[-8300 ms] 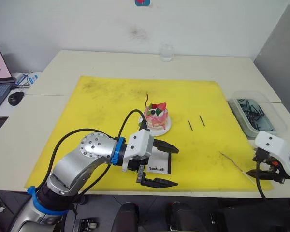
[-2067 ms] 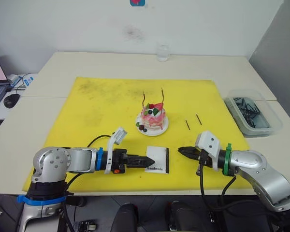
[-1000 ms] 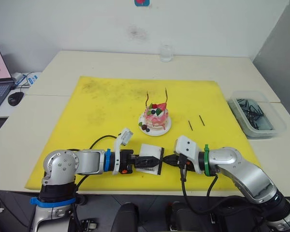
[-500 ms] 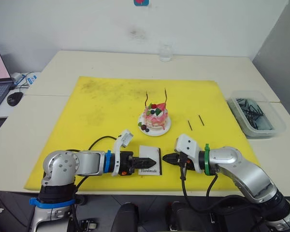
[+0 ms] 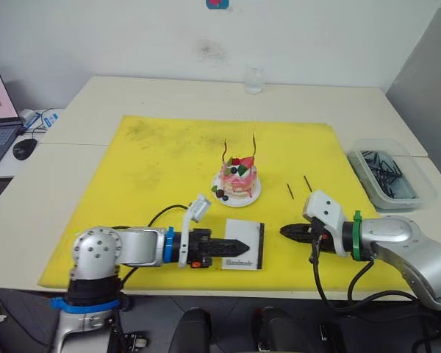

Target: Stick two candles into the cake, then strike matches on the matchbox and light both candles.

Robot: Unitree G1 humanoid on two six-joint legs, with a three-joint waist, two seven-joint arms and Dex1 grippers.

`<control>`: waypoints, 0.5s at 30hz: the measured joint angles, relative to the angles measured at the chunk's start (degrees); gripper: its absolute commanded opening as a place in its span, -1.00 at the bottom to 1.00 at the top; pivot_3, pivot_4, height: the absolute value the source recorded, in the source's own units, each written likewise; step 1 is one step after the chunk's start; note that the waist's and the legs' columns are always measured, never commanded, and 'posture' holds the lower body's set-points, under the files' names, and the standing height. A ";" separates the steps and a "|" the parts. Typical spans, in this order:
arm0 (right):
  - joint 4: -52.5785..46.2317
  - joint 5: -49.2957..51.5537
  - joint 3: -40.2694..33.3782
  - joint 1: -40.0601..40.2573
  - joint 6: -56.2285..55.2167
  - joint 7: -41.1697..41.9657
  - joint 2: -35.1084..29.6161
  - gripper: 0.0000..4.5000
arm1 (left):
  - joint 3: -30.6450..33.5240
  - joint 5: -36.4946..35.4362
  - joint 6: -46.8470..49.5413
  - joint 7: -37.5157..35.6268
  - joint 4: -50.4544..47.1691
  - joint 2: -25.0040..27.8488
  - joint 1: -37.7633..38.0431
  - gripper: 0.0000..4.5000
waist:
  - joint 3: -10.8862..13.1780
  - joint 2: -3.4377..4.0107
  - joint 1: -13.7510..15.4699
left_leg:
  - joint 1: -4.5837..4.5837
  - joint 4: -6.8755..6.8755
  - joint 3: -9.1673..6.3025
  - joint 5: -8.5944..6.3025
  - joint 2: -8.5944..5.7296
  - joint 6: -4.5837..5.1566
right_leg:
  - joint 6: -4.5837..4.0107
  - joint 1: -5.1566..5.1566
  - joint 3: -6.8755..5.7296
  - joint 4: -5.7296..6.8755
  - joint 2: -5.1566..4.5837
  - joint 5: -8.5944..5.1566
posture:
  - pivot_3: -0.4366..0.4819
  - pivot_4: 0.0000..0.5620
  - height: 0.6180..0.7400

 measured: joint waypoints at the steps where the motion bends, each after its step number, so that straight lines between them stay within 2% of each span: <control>1: -0.02 0.03 0.05 0.03 0.00 -0.02 -0.05 -1.00 | -0.32 0.53 -0.27 0.38 0.44 -0.21 0.01 -0.99 | 0.00 0.00 -0.04 | 0.01 0.00 -0.01 0.00 -0.01 0.00 | 0.00 0.00 -0.01 0.01 0.06 0.00 | -0.05 -0.47 1.00; 6: -0.03 -0.12 1.75 -0.11 -0.27 -0.80 0.95 -1.00 | -1.68 3.59 -1.17 1.32 2.08 -0.90 0.70 -0.99 | 0.00 0.00 -0.05 | -0.01 -0.02 -0.04 0.00 0.01 0.00 | -0.01 -0.02 -0.02 0.00 0.11 -0.01 | -0.05 -0.47 1.00; 10: 0.22 -1.17 6.10 -1.99 -1.54 -1.23 2.53 -1.00 | -2.11 5.11 -2.10 1.42 2.29 -1.78 1.57 -0.99 | 0.00 0.00 -0.03 | -0.01 -0.01 -0.02 0.00 0.03 0.00 | -0.01 -0.01 0.00 -0.01 0.06 -0.01 | -0.05 -0.47 1.00; 15: 1.10 -2.26 7.50 -4.24 -1.67 -1.23 2.96 -1.00 | -2.58 6.62 -2.49 0.93 2.23 -1.88 1.76 -0.42 | 0.00 0.00 -0.02 | -0.01 0.01 0.01 0.00 0.00 0.00 | 0.00 0.00 0.02 -0.02 0.06 0.00 | -0.05 -0.47 1.00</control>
